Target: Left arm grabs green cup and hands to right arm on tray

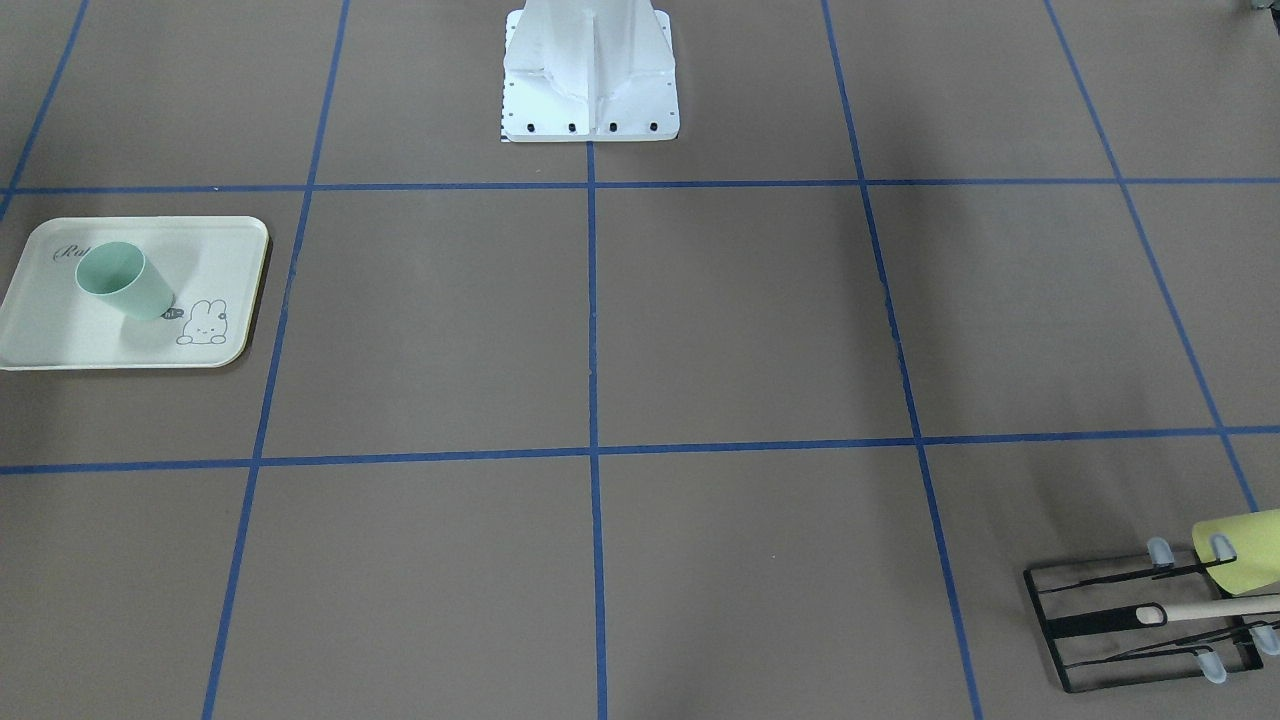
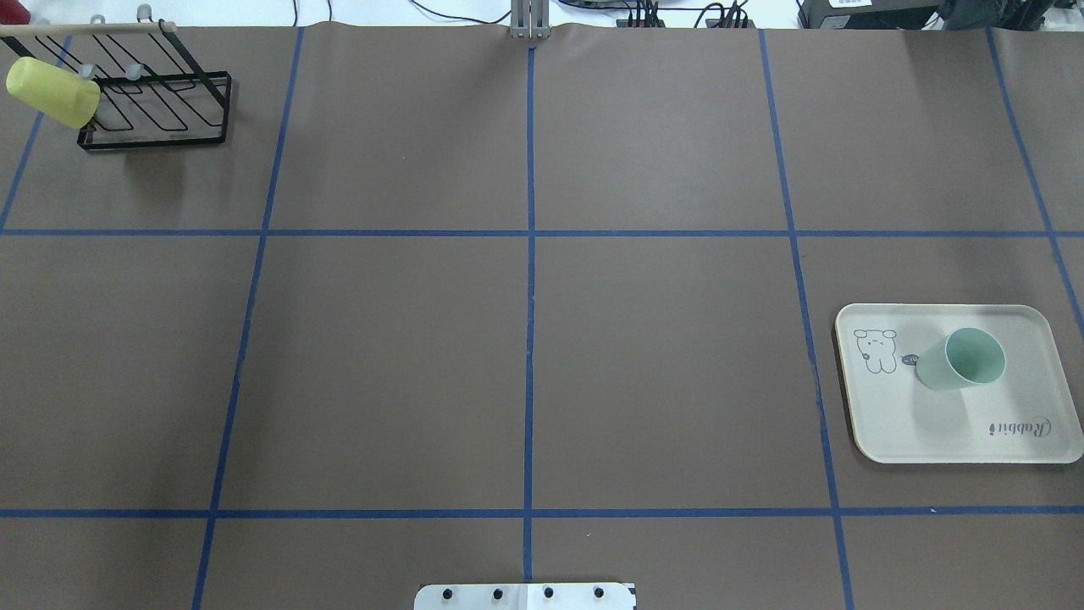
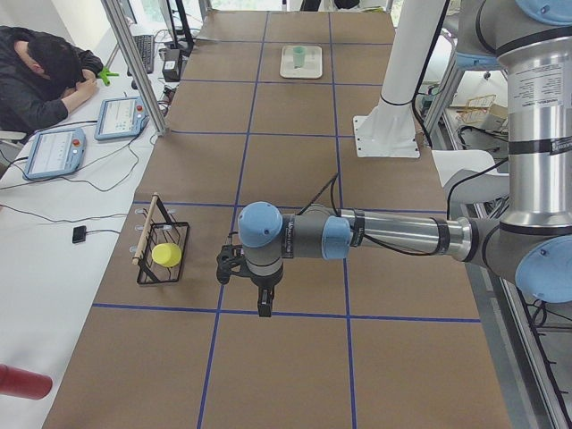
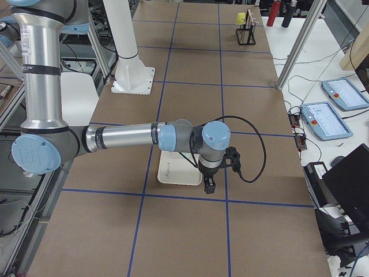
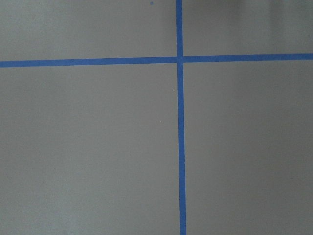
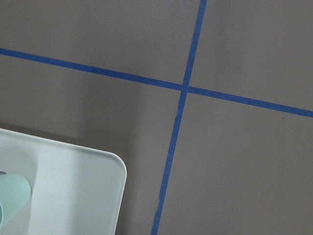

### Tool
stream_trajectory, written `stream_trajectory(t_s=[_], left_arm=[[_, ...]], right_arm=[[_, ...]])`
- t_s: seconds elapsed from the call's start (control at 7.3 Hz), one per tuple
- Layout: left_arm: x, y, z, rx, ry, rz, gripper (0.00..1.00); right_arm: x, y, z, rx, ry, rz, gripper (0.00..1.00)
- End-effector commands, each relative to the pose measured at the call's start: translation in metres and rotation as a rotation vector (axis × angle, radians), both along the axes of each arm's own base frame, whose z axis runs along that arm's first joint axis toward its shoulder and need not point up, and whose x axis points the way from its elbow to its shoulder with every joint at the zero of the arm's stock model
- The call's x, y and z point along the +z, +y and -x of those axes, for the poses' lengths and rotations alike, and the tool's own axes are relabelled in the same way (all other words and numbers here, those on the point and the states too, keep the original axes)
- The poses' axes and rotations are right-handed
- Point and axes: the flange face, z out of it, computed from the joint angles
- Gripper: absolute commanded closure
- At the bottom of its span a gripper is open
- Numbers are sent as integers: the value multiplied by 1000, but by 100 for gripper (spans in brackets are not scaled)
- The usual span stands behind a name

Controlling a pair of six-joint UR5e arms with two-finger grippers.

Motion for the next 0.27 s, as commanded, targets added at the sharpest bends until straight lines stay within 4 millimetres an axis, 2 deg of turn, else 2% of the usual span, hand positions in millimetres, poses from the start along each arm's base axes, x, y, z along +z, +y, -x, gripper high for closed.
stream_trajectory(t_s=[0.0, 0.14], left_arm=[[0, 0, 0, 0, 0, 0, 0], [0, 0, 0, 0, 2, -1, 0]], right_arm=[[0, 0, 0, 0, -1, 0, 1], [0, 0, 0, 0, 0, 0, 1]])
